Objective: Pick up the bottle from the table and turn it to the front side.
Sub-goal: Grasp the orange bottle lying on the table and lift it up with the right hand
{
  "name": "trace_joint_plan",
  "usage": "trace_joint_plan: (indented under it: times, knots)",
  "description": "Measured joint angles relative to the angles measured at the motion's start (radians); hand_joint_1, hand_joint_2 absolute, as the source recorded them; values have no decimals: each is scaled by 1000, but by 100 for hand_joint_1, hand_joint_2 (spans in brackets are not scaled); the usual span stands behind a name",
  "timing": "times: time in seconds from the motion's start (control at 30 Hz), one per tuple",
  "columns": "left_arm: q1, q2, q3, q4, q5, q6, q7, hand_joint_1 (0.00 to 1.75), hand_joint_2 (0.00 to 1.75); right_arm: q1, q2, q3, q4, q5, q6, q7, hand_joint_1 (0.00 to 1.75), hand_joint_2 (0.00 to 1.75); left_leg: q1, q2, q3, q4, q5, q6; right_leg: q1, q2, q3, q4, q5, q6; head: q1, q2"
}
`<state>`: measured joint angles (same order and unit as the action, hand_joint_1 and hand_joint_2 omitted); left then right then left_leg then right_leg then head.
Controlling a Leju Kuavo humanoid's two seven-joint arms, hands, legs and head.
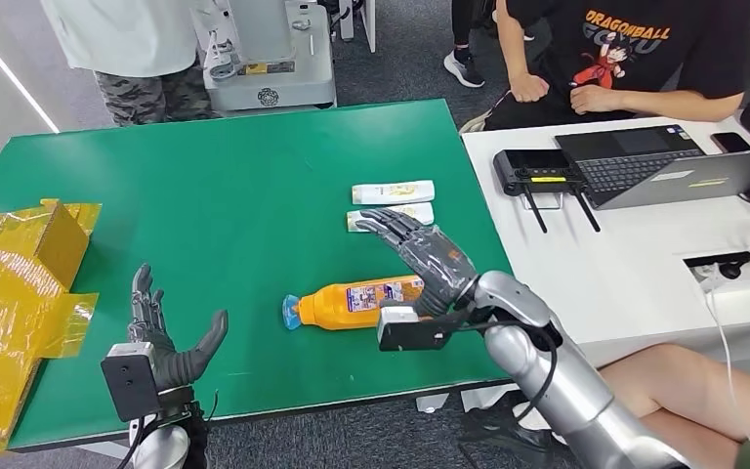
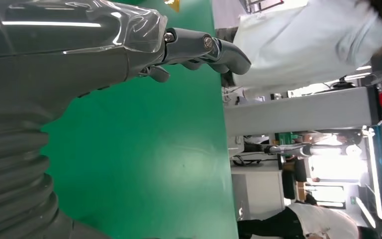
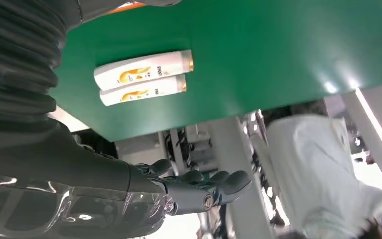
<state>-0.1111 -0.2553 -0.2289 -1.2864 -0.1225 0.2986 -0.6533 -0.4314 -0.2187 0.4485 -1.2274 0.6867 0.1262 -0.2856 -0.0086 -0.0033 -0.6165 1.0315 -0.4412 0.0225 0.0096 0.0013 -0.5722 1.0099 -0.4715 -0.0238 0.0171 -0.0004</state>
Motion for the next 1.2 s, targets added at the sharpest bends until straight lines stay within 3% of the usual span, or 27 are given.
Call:
trace_joint_plan:
  times: [0.13,0.23,0.43,0.67,0.93,1.07,1.2]
  knots:
    - [-1,-1,7,3,0,-6,-1,0,175,-145,-1,49,161,-170,195,-42,0,175,0,-1,0,0,1,1,0,-1,0,0,1,1,0,0]
    - [-1,-1,9,5,1,-6,1,0,175,-228,0,95,261,-223,242,-43,0,175,0,-1,-1,0,1,1,0,-1,0,0,1,1,0,0]
    - [-5,0,11,6,18,13,14,0,175,-400,38,193,471,-323,383,31,0,175,0,-1,-1,0,1,1,0,-1,0,0,1,1,0,0]
    - [-12,0,11,6,36,31,14,0,175,-526,86,280,636,-358,404,119,0,175,0,-2,-1,0,1,1,0,-2,0,0,1,1,0,0]
    - [-13,0,11,6,43,41,14,0,175,-557,97,312,677,-358,405,150,0,175,0,-1,-1,0,1,1,0,-1,0,0,1,1,0,0]
    - [-15,1,11,7,66,50,15,0,175,-617,111,417,734,-391,468,220,0,175,0,-2,-1,1,1,1,0,-2,0,0,1,1,0,0]
    - [-16,1,11,10,73,50,15,0,175,-614,109,479,745,-412,479,214,0,175,0,-1,-1,1,1,1,0,-1,-1,0,1,1,0,0]
